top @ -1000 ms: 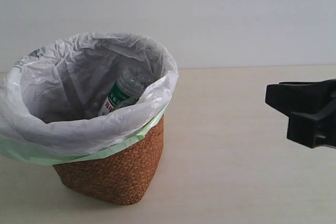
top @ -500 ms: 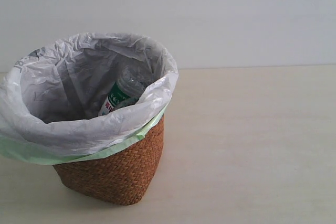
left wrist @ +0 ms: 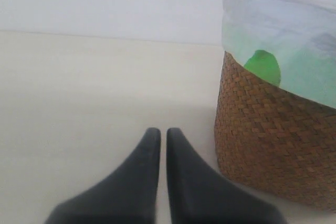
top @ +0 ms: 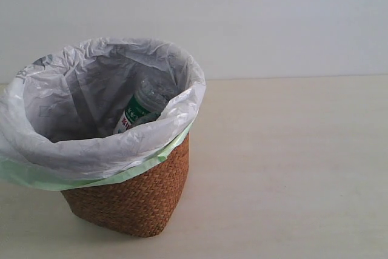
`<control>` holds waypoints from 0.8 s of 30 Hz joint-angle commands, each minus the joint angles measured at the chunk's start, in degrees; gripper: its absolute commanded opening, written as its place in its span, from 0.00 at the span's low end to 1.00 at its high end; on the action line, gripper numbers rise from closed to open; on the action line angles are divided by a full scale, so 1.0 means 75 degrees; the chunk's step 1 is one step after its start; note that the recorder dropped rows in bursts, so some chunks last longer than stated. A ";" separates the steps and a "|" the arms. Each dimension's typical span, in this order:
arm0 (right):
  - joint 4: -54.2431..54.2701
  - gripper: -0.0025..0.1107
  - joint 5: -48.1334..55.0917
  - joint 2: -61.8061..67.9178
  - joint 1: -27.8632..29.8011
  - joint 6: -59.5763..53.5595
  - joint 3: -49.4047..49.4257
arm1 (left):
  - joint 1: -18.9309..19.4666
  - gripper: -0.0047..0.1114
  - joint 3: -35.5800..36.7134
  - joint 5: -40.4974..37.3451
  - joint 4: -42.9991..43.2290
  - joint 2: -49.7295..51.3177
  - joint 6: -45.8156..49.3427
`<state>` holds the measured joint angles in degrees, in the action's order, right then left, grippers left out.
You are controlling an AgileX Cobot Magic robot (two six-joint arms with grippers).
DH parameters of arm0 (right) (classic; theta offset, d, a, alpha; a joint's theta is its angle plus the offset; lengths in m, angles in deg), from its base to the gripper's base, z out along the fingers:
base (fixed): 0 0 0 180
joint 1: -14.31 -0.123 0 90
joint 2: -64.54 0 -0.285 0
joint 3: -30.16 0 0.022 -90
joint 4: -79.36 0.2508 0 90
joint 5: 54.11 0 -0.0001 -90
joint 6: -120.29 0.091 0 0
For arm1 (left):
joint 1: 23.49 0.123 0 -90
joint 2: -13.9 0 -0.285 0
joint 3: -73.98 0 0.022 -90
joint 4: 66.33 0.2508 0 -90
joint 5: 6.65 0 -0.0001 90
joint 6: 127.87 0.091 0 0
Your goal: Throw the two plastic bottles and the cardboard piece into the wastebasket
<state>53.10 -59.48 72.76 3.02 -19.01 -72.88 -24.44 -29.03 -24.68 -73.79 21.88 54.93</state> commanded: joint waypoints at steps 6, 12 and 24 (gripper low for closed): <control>-0.0029 0.14 0.3739 -0.0058 -0.0274 -0.0368 0.0034 | 0.0005 0.07 0.0031 0.0038 0.0023 -0.0025 -0.0039; 0.0023 0.14 0.3796 -0.0058 -0.0481 -0.0383 0.0034 | 0.0005 0.07 0.0031 0.0038 0.0023 -0.0025 -0.0039; 0.0888 0.14 0.3149 -0.0058 -0.0481 -0.0340 0.0034 | 0.0005 0.07 0.0031 0.0038 0.0023 -0.0025 -0.0039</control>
<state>56.85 -33.31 72.68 -0.50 -20.54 -72.58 -24.44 -29.03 -24.68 -73.79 21.88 54.93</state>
